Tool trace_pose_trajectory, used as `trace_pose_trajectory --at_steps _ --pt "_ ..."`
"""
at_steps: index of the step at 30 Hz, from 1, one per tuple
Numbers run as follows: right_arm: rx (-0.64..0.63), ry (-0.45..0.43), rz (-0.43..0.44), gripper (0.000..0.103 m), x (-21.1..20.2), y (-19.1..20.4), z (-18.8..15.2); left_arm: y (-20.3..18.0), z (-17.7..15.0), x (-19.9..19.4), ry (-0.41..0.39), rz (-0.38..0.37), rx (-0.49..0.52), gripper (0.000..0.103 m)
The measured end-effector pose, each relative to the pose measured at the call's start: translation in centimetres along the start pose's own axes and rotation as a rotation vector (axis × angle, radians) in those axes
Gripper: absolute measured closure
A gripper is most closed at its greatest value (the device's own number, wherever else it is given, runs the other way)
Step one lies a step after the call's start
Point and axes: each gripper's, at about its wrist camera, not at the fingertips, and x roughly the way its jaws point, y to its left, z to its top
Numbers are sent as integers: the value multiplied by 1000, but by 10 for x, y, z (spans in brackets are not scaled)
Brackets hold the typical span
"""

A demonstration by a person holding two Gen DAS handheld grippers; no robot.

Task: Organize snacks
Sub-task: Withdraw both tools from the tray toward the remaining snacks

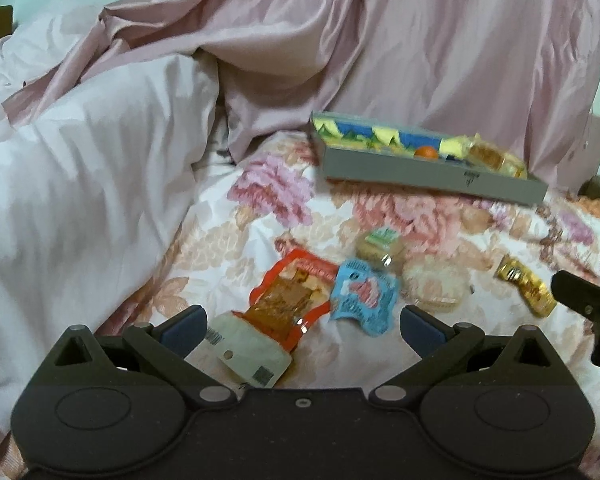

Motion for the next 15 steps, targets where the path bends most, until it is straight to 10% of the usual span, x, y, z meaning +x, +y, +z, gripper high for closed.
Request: trace_pose_trajectory --at_steps 15 --pt "-79 152 80 0 30 25 -23 21 5 46 67 44 184 1"
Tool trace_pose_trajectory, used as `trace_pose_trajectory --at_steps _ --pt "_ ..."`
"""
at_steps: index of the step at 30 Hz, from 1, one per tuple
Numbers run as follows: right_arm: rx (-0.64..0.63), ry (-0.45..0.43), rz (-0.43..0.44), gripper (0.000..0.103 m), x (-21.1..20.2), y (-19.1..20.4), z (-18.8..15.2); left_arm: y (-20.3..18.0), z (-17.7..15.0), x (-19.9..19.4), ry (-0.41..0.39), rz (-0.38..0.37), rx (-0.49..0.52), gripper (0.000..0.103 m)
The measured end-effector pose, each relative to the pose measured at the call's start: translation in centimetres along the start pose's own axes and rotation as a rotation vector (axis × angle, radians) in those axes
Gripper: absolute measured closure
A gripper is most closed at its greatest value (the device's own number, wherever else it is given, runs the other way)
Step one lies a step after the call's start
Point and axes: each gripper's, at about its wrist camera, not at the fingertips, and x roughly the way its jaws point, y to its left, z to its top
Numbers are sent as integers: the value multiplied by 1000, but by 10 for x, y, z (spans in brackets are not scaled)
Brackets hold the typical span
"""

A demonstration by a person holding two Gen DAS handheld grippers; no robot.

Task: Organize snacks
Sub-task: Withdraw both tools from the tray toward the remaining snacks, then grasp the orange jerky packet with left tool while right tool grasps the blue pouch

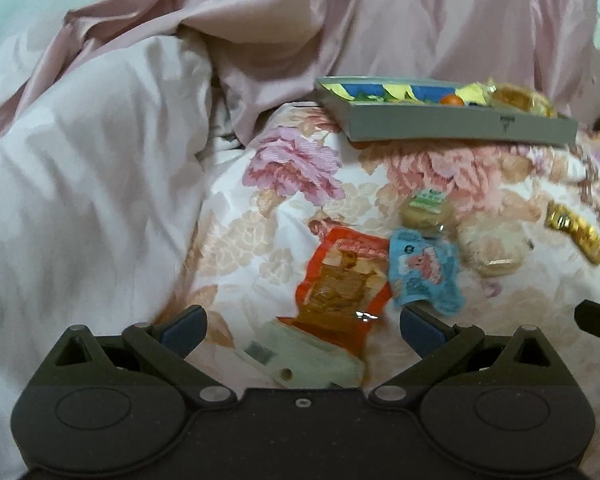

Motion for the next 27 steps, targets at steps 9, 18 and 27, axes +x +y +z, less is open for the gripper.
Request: trace_pose_trajectory --at_steps 9,18,27 --pt "94 119 131 0 23 -4 -5 -4 1 25 -1 -123 214 1" --pt "291 205 314 0 43 -18 -1 10 2 52 43 -215 210 1" --pt "334 297 382 3 97 7 42 23 -1 60 67 -279 161 1"
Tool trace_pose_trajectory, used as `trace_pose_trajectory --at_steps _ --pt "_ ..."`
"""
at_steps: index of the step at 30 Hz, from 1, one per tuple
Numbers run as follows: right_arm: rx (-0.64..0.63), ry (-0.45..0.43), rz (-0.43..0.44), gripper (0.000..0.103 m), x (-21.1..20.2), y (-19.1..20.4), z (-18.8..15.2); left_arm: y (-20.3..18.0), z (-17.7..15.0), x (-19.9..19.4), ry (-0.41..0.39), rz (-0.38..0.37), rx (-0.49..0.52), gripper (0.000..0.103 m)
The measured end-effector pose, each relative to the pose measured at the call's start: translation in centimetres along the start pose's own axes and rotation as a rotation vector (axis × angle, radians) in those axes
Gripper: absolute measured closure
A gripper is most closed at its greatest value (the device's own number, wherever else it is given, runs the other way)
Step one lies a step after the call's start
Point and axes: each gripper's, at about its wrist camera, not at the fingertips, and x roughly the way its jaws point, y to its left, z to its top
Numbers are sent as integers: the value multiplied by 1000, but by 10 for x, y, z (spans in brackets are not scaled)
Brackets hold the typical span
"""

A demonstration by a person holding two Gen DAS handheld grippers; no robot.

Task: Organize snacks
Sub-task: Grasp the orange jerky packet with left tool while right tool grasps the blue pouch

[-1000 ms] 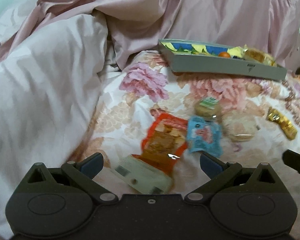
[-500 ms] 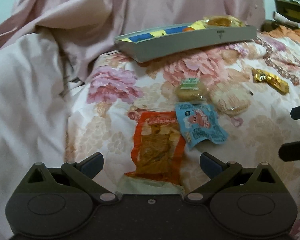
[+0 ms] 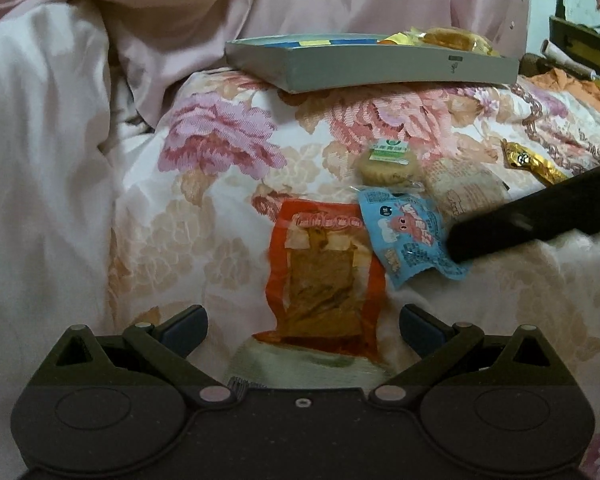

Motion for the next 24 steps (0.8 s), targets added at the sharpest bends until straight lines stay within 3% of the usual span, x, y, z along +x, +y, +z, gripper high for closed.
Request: trace_pose_trajectory --at_steps 4,9,15,18,21,24 --pt "126 65 -11 7 27 0 20 3 1 1 -7 2 7 3" --pt "208 125 -96 11 50 -1 30 1 1 1 -21 -2 16 6" --pt "132 139 -210 20 66 13 28 -1 2 0 -36 -17 32 15" --pt "90 114 -218 26 66 15 25 -2 3 -1 -42 -33 35 22" --pt "72 110 -228 41 63 13 23 -3 3 -2 -43 -67 21 36" --pt "57 107 -200 41 55 8 18 -2 3 -1 -36 -74 -7 39"
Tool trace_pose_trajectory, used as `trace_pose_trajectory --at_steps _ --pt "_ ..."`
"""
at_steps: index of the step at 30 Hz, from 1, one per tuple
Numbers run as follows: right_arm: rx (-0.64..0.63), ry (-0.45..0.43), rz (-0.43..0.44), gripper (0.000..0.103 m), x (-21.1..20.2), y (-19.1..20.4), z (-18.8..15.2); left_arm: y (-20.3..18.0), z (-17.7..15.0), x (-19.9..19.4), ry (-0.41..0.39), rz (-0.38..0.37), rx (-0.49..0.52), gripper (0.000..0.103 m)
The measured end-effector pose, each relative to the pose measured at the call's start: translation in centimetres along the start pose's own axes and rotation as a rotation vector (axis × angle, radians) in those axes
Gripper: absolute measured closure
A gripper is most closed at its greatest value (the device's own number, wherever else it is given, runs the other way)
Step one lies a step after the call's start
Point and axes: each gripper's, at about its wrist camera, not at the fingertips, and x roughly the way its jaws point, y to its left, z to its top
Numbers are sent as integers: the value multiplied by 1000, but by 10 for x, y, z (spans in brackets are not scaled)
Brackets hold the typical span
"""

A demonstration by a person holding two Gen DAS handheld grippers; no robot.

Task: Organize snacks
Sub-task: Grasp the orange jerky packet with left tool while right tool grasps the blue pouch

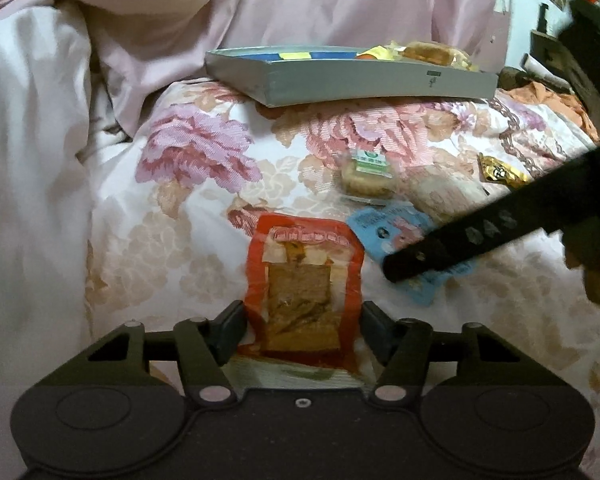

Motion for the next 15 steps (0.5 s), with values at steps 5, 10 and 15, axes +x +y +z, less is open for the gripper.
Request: trace_pose_trajectory --at_steps 5,10,15 --pt "-48 -12 27 42 -11 -10 -15 -2 0 -3 7 -16 -74 39" --pt "-137 -18 53 42 -31 -23 -37 -12 -1 -9 27 -18 -111 39" --pt "-218 -24 50 47 -54 -40 -57 -26 -3 -17 54 -38 -159 39"
